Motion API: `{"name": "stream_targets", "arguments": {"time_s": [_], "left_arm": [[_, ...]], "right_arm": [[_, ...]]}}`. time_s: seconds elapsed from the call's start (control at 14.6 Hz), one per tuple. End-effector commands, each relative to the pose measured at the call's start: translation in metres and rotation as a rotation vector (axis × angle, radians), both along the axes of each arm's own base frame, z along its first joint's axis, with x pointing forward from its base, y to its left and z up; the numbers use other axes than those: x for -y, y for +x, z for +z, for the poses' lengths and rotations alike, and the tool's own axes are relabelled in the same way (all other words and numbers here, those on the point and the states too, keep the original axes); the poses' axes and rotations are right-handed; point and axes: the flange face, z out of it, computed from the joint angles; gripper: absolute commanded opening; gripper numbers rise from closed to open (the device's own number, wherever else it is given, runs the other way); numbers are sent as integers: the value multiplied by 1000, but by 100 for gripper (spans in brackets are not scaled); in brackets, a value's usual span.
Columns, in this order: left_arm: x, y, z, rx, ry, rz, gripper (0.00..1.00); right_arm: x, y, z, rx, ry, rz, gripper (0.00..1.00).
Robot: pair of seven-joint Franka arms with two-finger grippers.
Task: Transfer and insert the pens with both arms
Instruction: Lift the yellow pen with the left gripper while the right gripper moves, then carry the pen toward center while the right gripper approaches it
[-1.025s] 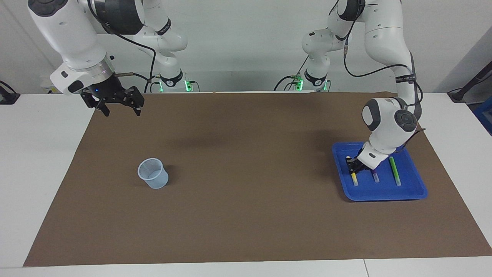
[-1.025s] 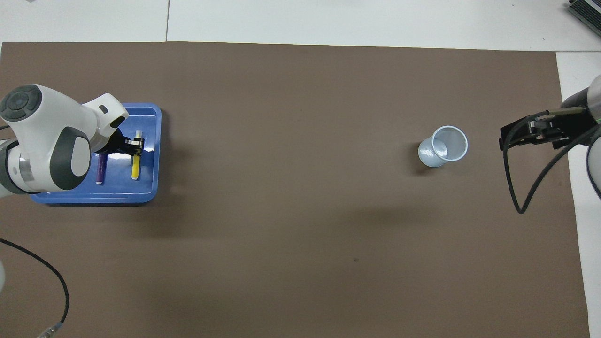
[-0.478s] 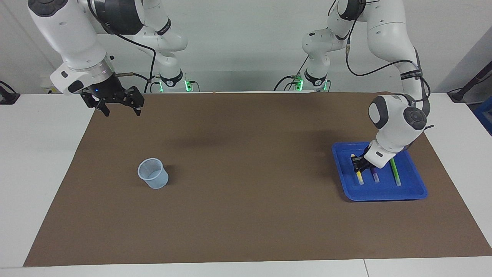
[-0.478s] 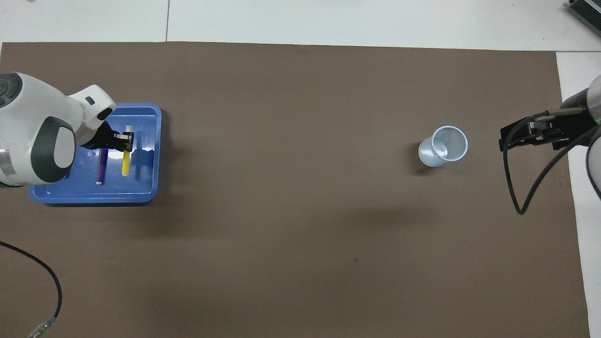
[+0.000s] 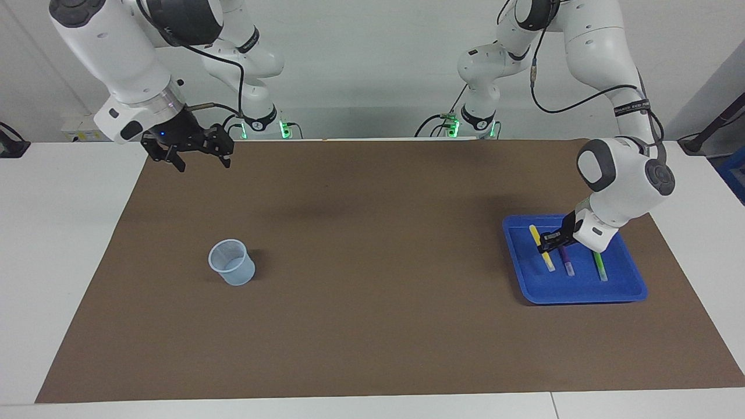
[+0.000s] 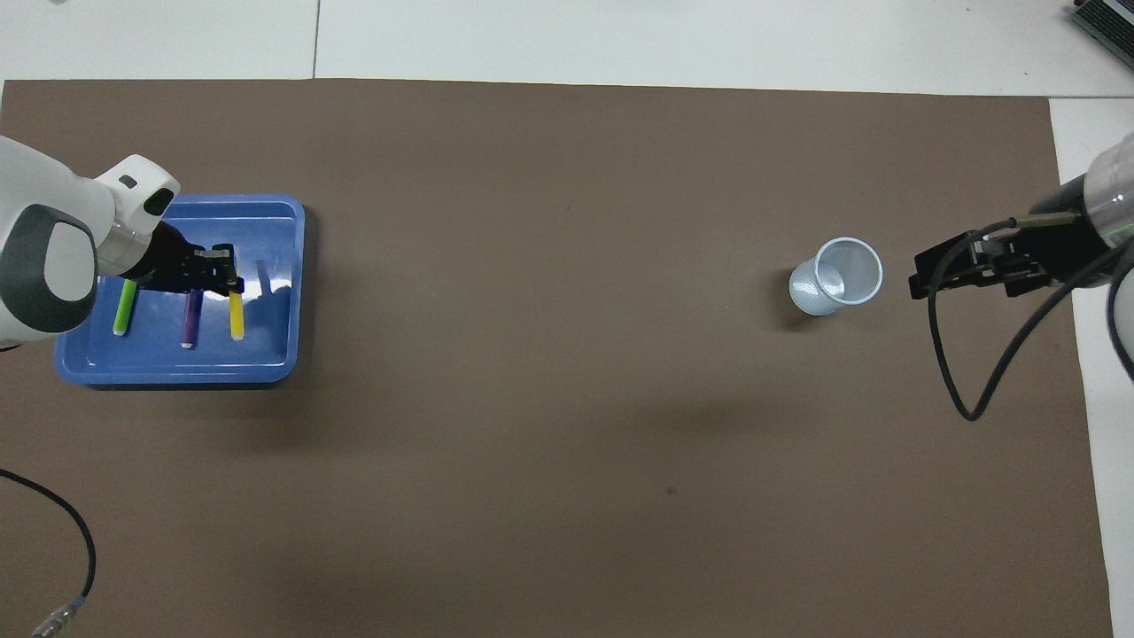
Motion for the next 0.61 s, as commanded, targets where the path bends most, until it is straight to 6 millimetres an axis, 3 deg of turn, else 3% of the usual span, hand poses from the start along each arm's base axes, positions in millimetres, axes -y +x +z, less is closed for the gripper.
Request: {"name": "stream_targets", "arguments": {"time_s": [0.0, 0.34, 0.55], "left_arm": [[9, -8, 18, -87, -43, 147, 0], [36, -19, 25, -236, -109, 373, 0], [53, -23, 27, -293, -90, 470, 0]], "right_arm": [[-31, -12, -2, 12, 38, 45, 100], [-77, -18, -31, 104, 209, -57, 100], [-126, -18, -36, 135, 243, -197, 100]]}}
